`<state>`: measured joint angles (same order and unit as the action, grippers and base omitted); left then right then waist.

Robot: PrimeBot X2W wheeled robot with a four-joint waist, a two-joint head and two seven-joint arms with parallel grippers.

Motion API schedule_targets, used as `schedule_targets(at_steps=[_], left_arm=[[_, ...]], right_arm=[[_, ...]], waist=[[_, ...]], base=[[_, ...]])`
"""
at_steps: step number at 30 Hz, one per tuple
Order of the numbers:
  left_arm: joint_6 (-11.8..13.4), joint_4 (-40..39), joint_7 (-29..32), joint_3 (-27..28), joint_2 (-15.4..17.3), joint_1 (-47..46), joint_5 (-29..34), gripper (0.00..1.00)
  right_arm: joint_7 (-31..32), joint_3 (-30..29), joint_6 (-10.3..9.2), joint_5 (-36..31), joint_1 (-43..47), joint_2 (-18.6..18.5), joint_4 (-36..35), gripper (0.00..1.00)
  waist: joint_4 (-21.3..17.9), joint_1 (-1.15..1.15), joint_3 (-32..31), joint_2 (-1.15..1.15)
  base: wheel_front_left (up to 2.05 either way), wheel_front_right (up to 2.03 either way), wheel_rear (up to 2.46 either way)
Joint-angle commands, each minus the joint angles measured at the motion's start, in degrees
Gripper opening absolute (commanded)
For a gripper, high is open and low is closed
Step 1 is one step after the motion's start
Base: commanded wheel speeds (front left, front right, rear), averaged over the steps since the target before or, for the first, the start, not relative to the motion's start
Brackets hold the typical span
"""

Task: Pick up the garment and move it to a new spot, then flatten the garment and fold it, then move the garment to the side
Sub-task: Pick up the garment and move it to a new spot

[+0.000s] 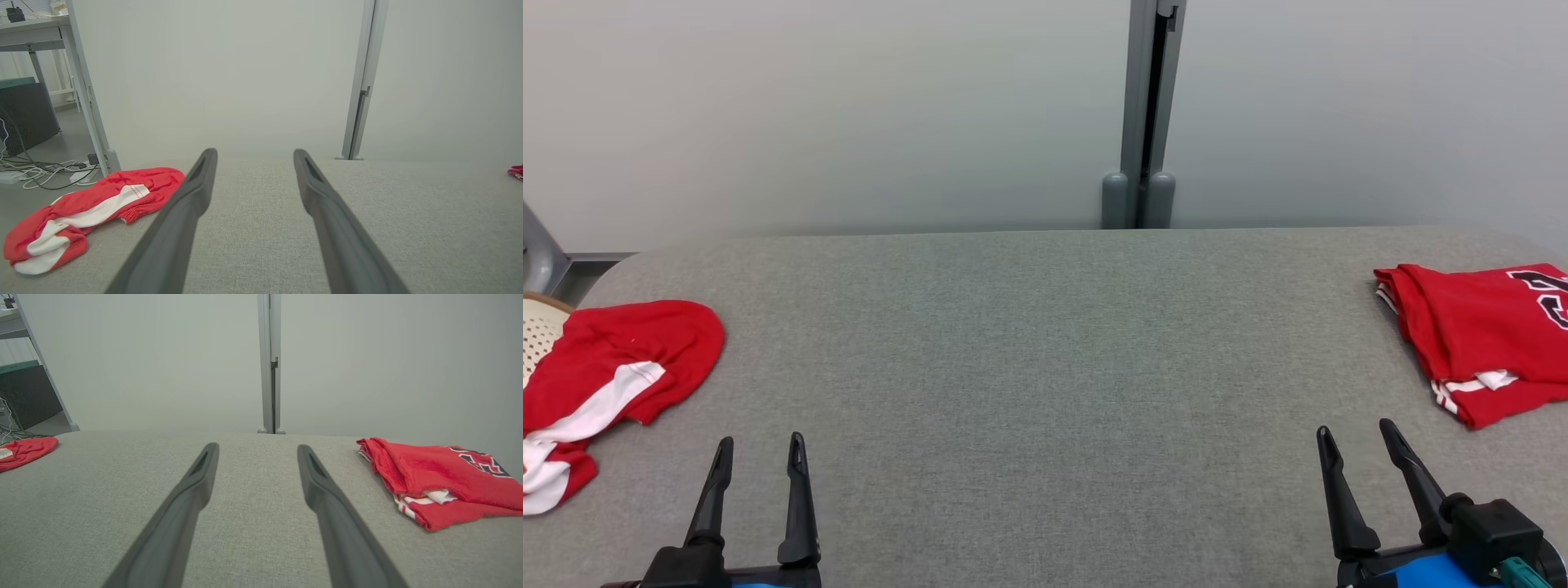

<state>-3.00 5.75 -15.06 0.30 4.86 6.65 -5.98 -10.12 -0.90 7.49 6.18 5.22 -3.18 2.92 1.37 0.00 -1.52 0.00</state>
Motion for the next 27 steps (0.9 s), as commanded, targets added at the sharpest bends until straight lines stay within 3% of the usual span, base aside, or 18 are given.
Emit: schedule_targets(at_steps=[1, 27], left_arm=[[0.3, -0.2, -0.1, 0.5, 0.0, -0.3, 0.0, 1.00], [1.5, -1.6, -0.1, 2.7, 1.0, 0.0, -0.3, 1.00]], right_arm=[[0.2, 0.1, 0.00, 0.1, 0.9, 0.2, -0.2, 1.00], [-0.7, 0.5, 0.00, 0.5, -1.0, 0.3, 1.4, 1.00]], waist=[[0.5, 0.00, 0.2, 0.00], [19.5, 0.00, 2.2, 0.00]], base=[[0.00, 0.00, 0.00], [0.00, 0.00, 0.00]])
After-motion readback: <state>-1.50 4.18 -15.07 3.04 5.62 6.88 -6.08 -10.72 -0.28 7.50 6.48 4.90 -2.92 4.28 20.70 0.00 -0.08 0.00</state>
